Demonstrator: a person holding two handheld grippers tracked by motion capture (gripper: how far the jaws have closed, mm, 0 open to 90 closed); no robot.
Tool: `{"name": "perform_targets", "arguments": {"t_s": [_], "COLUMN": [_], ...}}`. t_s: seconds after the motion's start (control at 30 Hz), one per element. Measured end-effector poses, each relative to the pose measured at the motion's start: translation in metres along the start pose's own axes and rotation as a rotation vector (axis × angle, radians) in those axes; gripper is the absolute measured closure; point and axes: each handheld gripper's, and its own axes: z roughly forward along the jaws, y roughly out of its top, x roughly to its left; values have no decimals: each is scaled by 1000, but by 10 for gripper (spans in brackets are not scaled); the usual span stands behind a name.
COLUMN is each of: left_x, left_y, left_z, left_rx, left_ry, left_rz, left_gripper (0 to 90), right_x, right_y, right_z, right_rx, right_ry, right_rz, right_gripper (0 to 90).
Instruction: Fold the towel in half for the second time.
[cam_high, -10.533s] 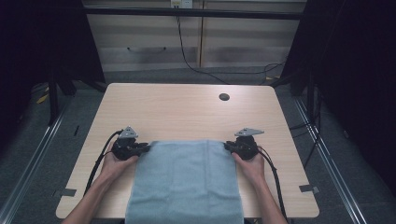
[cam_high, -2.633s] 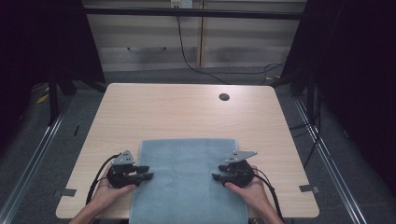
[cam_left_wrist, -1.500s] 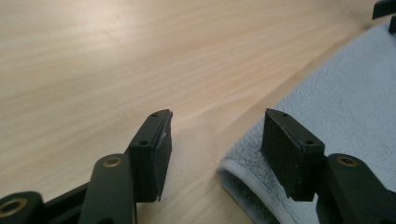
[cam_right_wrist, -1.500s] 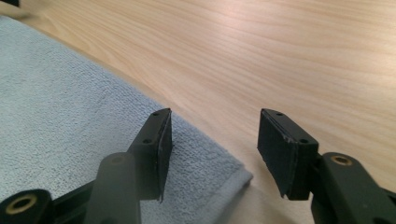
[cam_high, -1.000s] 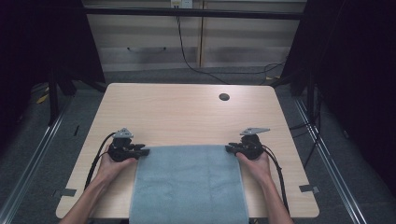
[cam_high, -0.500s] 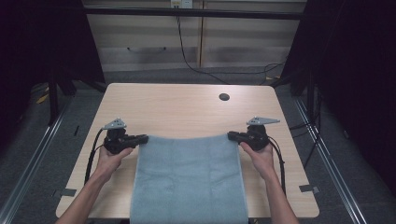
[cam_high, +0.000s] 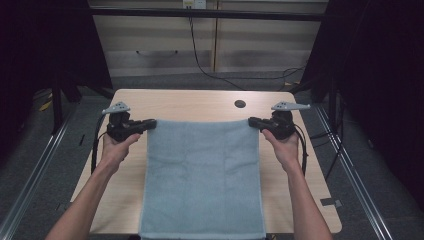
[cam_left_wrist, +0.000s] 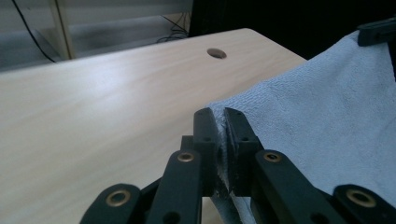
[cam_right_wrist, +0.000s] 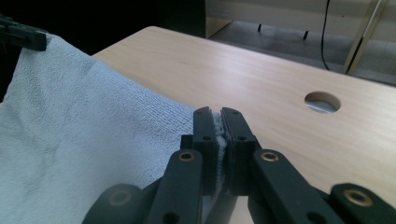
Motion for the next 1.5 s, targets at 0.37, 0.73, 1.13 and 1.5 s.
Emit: {"name": "perform_targets", "arguments": {"t_s": [0.37,0.73,1.13,1.5], "left_x": [-5,-32,-60,-85], "left_y": [13,-47,-80,-136], "left_z": [-12,-54,-81,-88], "left_rx": [-56,-91,-37,93], "left_ry": [-31,-116,-143,-188], "left_rz": [37,37,64,76], "left_gripper": [844,851,851,849], "right_x": [4,39,72,95], "right_y": [17,-28,-67,-133], "right_z": [-17,-52,-81,-89], "right_rx": [-58,-47,-40,84], "right_ry": [-5,82,141,139], "right_rz": [-21,-73,-86,-51], "right_gripper": [860,859,855,827]}}
